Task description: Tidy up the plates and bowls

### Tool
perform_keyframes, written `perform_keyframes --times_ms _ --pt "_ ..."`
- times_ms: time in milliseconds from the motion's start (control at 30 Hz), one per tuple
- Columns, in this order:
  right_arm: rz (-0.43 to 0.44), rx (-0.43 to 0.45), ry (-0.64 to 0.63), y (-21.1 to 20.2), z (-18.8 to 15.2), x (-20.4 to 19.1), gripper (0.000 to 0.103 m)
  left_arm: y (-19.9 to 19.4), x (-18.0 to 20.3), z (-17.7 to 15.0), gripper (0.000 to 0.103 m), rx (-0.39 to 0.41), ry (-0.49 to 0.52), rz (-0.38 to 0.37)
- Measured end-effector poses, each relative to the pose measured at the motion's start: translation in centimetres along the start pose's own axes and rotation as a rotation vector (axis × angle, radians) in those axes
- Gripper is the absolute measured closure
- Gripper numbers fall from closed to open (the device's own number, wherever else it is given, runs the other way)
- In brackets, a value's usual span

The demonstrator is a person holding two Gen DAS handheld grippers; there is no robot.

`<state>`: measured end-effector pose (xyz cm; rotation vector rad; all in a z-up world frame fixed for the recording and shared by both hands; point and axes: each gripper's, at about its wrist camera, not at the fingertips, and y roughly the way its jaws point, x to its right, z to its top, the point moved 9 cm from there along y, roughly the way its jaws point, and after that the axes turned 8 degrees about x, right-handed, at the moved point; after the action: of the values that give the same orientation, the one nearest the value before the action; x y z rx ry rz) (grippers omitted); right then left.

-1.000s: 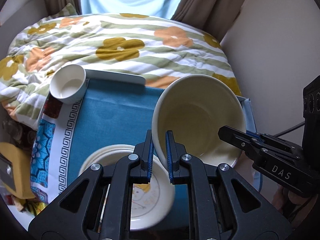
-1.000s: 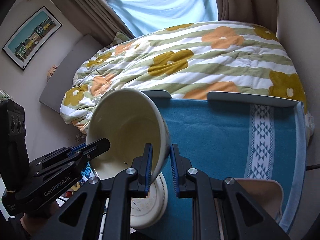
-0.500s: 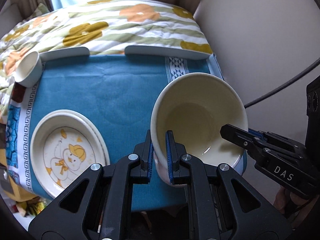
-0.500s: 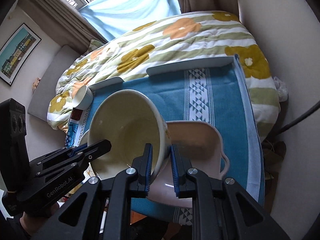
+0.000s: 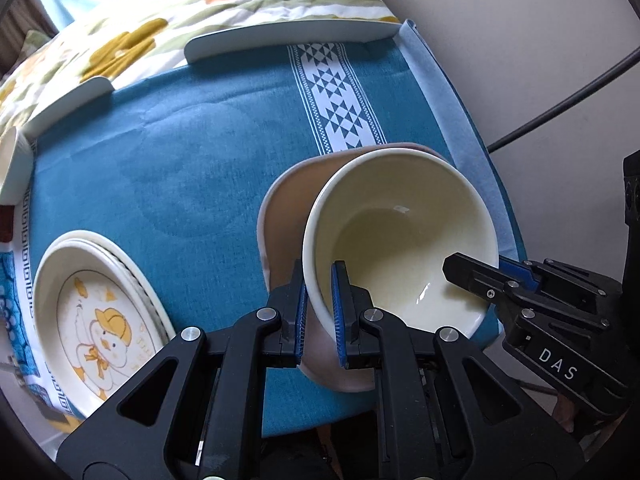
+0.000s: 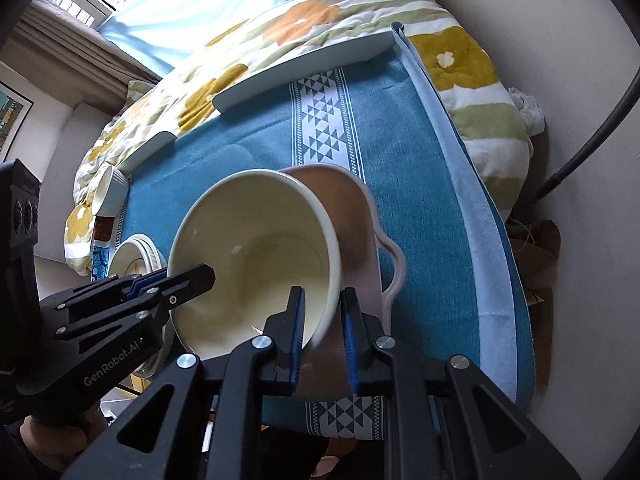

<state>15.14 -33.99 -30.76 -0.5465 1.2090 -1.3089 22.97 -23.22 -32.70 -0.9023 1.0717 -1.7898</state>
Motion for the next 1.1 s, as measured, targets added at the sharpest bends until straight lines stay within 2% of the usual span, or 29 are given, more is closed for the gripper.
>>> perform_keyframes --times_ms 433,667,933,1100 --pt "-0.037 -0.015 0.019 1.8 -0.7 0.5 0.086 2.2 -0.2 0.2 0.093 -0.019 0.111 0.063" --pt "-0.056 0.003 0.010 1.6 -0.5 0.5 0.086 2.7 0.4 0.2 0.093 0.009 0.188 0.113" --pt "-0.060 0.007 0.001 1.5 -0.5 0.4 0.086 2.7 0.4 0.2 0.093 0.015 0.209 0.136" --pt "-0.092 0.022 -0.044 1.3 -0.2 0.2 0.086 2.5 0.5 0.2 0.090 0.019 0.219 0.155"
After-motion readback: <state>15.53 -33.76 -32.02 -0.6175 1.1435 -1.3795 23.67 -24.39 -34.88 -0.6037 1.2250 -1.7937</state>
